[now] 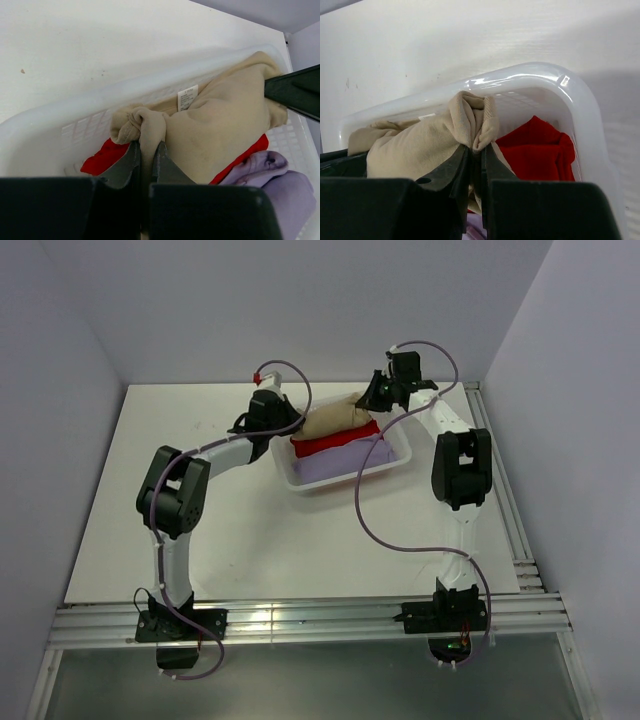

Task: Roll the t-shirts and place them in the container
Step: Place the rolled tshirt into the container

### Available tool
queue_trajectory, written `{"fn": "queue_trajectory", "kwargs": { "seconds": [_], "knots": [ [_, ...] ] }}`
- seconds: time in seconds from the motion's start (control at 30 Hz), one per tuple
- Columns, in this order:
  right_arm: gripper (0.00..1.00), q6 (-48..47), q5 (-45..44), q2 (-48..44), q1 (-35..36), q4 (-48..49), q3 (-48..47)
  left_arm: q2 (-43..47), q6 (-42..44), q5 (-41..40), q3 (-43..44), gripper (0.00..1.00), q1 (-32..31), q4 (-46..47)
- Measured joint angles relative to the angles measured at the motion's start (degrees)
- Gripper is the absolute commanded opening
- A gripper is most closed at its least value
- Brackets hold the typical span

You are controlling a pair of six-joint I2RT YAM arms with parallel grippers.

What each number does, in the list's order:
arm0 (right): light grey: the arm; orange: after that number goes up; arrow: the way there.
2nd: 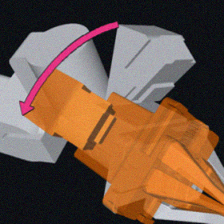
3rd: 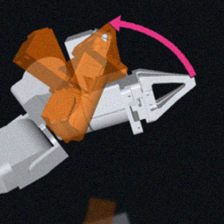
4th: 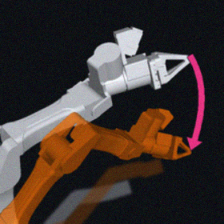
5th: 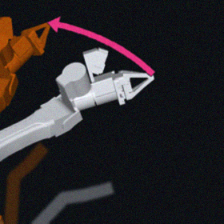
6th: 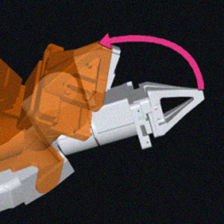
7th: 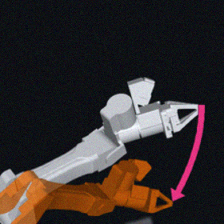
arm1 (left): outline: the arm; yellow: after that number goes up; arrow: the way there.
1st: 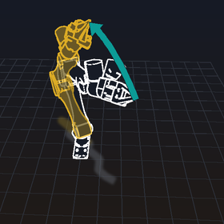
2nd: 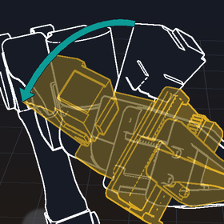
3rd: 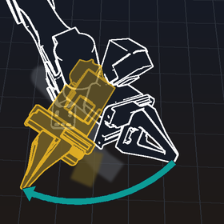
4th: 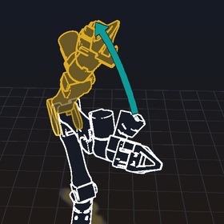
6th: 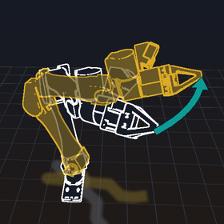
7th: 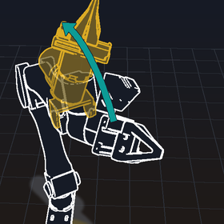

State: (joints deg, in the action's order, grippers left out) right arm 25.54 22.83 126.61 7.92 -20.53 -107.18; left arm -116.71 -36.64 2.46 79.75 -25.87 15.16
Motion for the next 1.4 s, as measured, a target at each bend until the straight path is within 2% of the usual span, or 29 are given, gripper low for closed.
{"fn": "queue_trajectory", "kwargs": {
  "seconds": [0.23,0.3,0.33,0.37,0.4,0.43,0.53,0.63,0.73,0.9,1.0,1.17,1.27,1.4],
  "knots": [
    [0.0,-1.0,-0.8,0.7,0.0,-0.7,-0.8,-2.8,0.0,-1.0,1.0,0.01,0.0,0.0],
    [0.02,-1.0,-1.0,1.0,0.0,-0.8,-0.8,-3.3,0.0,-1.1,1.4,0.07,0.0,-0.7],
    [0.06,-1.1,-1.0,1.1,0.0,-1.0,-0.8,-3.5,-0.1,-1.3,1.8,0.14,0.0,-1.2],
    [0.16,-1.1,-1.2,1.2,0.0,-1.2,-0.8,-3.6,-0.1,-1.6,2.0,0.16,0.0,-1.4],
    [0.21,-1.1,-1.3,1.2,0.0,-1.3,-0.8,-3.6,0.0,-2.0,2.1,0.18,0.0,-1.6],
    [0.29,-1.1,-1.4,1.2,0.0,-1.3,-0.8,-3.6,-0.1,-2.4,2.2,0.25,0.0,-1.7],
    [0.37,-1.2,-2.1,1.2,0.0,-1.2,-0.8,-3.6,0.0,-3.1,2.6,0.37,-0.1,-2.9],
    [0.52,-1.5,-3.6,1.2,0.0,-1.5,-0.8,-3.6,0.5,-3.8,4.3,0.49,-0.1,-5.8],
    [0.58,-2.0,-5.5,1.1,0.1,-2.3,-1.2,-3.5,0.8,-4.0,6.4,0.53,0.0,-7.7],
    [0.59,-2.4,-8.0,-0.7,0.2,-3.2,-1.3,-2.7,1.0,-4.7,6.8,0.55,-0.1,-9.9],
    [0.59,-2.4,-9.3,-3.2,0.4,-3.0,-0.6,-1.2,1.3,-5.6,6.8,0.61,-0.1,-11.5],
    [0.52,-2.6,-9.9,-8.3,1.2,-2.7,0.5,2.9,1.8,-8.2,7.8,0.68,-0.1,-14.5],
    [0.49,-2.7,-9.4,-9.8,2.3,-2.6,0.5,5.0,2.0,-9.5,9.3,0.66,-0.1,-15.6],
    [0.44,-2.7,-8.3,-9.8,3.8,-2.3,0.6,6.3,2.3,-9.4,10.5,0.57,-0.7,-15.6]
  ]
}}
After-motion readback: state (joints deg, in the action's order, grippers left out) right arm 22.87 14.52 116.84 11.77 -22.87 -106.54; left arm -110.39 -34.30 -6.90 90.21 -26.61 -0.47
